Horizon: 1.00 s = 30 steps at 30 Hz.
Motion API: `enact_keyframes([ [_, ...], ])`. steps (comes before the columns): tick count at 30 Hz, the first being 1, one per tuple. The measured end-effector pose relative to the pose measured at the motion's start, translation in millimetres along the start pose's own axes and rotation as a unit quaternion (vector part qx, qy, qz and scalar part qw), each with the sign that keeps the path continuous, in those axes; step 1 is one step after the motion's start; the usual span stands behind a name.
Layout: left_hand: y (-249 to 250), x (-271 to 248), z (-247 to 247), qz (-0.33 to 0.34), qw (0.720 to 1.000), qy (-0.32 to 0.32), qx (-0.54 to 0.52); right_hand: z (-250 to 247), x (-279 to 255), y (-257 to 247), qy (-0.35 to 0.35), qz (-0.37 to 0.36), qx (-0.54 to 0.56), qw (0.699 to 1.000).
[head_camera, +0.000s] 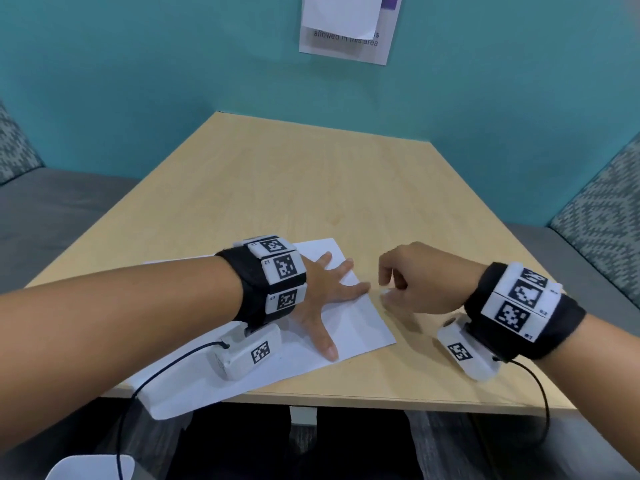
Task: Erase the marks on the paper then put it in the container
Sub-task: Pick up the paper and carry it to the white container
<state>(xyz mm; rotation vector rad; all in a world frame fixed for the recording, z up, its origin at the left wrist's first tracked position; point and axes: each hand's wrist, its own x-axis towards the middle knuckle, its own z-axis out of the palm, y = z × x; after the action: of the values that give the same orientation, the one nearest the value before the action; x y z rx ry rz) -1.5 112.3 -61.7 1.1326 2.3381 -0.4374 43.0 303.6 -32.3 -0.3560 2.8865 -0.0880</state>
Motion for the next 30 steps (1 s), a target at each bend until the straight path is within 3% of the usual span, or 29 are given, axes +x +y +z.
enact_keyframes([
  [7, 12, -6, -10, 0.039, 0.998, -0.009, -0.045, 11, -13, 29, -0.035, 0.111, -0.053, 0.992],
  [10, 11, -16, -11, 0.042, 0.993, 0.041, -0.098, 12, -20, 22, -0.022, 0.129, -0.079, 0.988],
  [14, -9, -47, -12, 0.018, 0.969, 0.145, -0.199, 20, -40, -13, 0.047, 0.046, -0.087, 0.994],
  [18, -37, -102, 8, -0.055, 0.943, 0.227, -0.239, 39, -62, -55, -0.041, -0.064, -0.026, 0.997],
  [20, -45, -137, 32, -0.106, 0.921, 0.267, -0.263, 46, -71, -65, -0.038, -0.082, -0.027, 0.996],
  [23, -43, -187, 85, -0.225, 0.856, 0.335, -0.324, 48, -82, -81, -0.008, -0.105, -0.008, 0.994],
  [27, -23, -234, 162, -0.428, 0.695, 0.393, -0.423, 54, -91, -106, 0.016, -0.138, -0.021, 0.990],
  [30, -4, -249, 200, -0.492, 0.600, 0.375, -0.508, 58, -93, -125, 0.031, -0.160, -0.023, 0.986],
])
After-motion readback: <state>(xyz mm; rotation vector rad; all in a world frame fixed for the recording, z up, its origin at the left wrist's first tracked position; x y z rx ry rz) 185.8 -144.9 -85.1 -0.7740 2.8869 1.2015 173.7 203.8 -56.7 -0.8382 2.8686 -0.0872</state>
